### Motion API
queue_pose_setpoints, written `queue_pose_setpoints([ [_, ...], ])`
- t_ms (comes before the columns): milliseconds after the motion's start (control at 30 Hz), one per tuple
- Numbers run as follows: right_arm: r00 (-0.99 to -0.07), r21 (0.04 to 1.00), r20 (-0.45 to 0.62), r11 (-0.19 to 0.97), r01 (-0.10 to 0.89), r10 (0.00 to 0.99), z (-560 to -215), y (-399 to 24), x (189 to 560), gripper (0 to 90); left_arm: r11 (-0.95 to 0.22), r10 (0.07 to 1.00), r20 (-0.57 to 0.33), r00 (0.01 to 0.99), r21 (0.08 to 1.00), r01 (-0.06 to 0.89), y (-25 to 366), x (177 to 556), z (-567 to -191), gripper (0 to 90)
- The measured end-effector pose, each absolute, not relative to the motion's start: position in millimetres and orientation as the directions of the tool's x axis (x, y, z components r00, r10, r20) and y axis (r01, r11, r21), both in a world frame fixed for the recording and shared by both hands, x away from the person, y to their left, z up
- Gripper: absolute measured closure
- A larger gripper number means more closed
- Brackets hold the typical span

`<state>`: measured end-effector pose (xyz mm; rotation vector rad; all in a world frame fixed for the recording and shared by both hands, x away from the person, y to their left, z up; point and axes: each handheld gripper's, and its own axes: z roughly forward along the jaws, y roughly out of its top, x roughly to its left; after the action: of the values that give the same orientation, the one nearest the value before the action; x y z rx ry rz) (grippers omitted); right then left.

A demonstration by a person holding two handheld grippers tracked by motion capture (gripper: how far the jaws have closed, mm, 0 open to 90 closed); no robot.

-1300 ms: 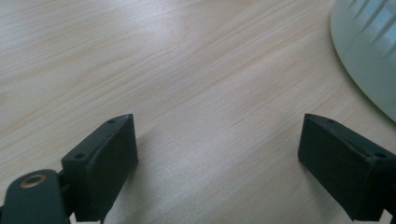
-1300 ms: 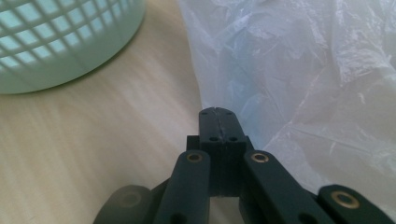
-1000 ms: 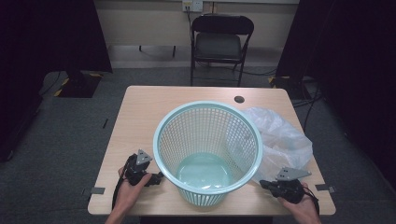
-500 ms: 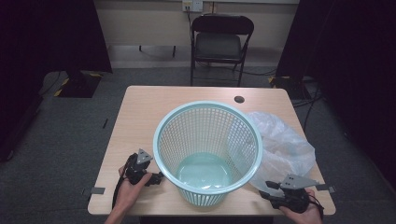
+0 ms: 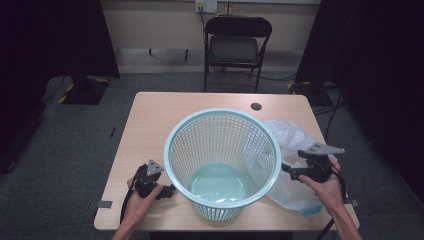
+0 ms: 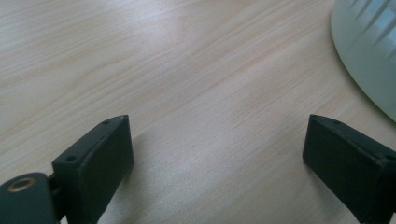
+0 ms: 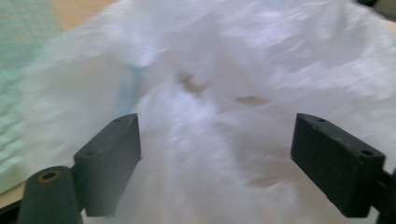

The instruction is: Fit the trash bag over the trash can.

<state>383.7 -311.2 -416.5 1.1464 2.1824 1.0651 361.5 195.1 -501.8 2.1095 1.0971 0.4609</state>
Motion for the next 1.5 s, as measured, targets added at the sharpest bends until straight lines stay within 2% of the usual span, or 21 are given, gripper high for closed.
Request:
queue_pose_setpoints([
  [267, -0.546, 0.716, 0.024, 0.366, 0.594, 0.838, -451, -312, 424, 13.9, -0.396, 0.814, -0.007, 0.581, 0.724, 0.564, 195, 362, -502, 7.2],
  [533, -0.566, 0.656, -0.011, 0.433, 0.618, 0.825, -474, -307, 424, 14.5, -0.397, 0.815, -0.005, 0.580, 0.724, 0.564, 195, 362, -502, 7.2],
  [833, -0.538, 0.659, -0.007, 0.408, 0.632, 0.843, -490, -308, 419, 15.6, -0.396, 0.816, -0.005, 0.578, 0.723, 0.565, 195, 362, -502, 7.2],
  [867, -0.536, 0.664, -0.008, 0.405, 0.628, 0.844, -491, -308, 419, 19.0, -0.396, 0.817, -0.004, 0.577, 0.724, 0.565, 195, 362, -502, 7.2],
  [933, -0.549, 0.689, -0.004, 0.400, 0.604, 0.836, -490, -309, 416, 42.3, -0.395, 0.818, -0.004, 0.575, 0.723, 0.567, 194, 361, -502, 7.2],
  [1033, -0.552, 0.707, 0.002, 0.390, 0.590, 0.834, -489, -310, 412, 68.0, -0.390, 0.819, -0.007, 0.574, 0.726, 0.566, 194, 361, -502, 7.2],
  [1100, -0.545, 0.712, 0.013, 0.375, 0.594, 0.838, -489, -312, 411, 83.2, -0.395, 0.817, -0.005, 0.577, 0.725, 0.565, 194, 361, -502, 7.2],
  [1133, -0.544, 0.713, 0.015, 0.372, 0.594, 0.839, -489, -312, 410, 87.1, -0.394, 0.817, -0.005, 0.577, 0.725, 0.565, 194, 361, -502, 7.1],
  [1500, -0.532, 0.778, 0.107, 0.262, 0.571, 0.840, -473, -325, 392, 90.0, -0.394, 0.817, -0.005, 0.577, 0.725, 0.565, 194, 361, -502, 7.0],
])
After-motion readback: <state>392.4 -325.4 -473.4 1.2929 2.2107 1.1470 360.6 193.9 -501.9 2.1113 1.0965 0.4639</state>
